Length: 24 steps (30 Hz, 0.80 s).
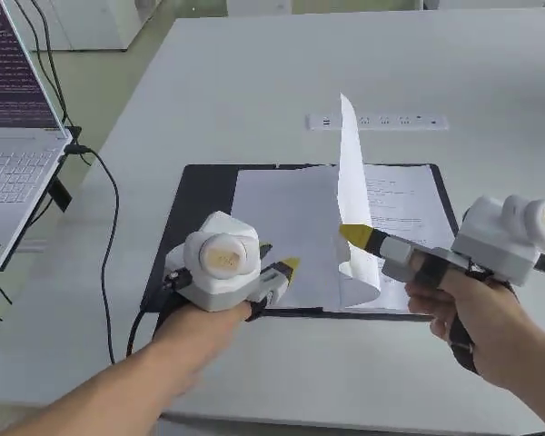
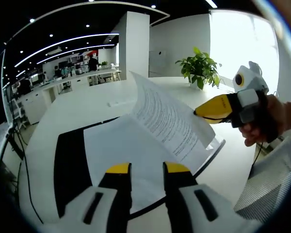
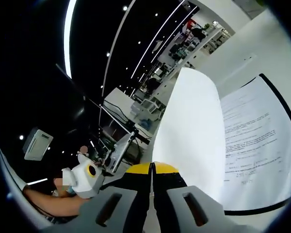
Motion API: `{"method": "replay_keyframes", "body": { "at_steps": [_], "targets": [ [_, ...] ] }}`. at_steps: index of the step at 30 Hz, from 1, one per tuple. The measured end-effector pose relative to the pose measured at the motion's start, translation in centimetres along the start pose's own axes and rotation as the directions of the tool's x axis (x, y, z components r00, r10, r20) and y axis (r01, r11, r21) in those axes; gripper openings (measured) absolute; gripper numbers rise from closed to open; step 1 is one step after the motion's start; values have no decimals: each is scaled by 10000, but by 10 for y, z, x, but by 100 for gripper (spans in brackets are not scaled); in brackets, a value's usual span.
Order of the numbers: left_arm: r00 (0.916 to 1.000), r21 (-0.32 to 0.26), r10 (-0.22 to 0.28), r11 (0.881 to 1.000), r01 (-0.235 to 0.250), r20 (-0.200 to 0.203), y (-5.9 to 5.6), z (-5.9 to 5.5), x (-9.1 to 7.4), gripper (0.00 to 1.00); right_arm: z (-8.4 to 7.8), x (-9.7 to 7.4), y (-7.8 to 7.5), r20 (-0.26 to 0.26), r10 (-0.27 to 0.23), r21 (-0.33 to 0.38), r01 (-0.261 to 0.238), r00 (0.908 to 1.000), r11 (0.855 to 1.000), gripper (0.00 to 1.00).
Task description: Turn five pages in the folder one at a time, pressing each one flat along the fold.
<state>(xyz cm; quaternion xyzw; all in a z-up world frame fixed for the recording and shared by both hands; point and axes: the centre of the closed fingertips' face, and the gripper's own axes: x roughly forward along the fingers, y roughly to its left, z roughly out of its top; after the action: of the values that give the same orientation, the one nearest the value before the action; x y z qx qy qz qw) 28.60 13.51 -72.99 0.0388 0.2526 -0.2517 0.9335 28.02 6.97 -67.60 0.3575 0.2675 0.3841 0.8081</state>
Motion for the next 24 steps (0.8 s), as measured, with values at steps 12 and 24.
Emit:
{"method": "replay_keyframes", "body": {
  "at_steps": [12,24],
  "targets": [
    [9985,-329,541,9980,-537,127,37,-11,-38,23,-24,40,12,-607,63,5,-63,9981,10000,0],
    [9958,-741,909,9932,-903,51,61,-32,-64,22,-52,79,9,-1275,-313,96,328,9913,9994,0]
  ]
}}
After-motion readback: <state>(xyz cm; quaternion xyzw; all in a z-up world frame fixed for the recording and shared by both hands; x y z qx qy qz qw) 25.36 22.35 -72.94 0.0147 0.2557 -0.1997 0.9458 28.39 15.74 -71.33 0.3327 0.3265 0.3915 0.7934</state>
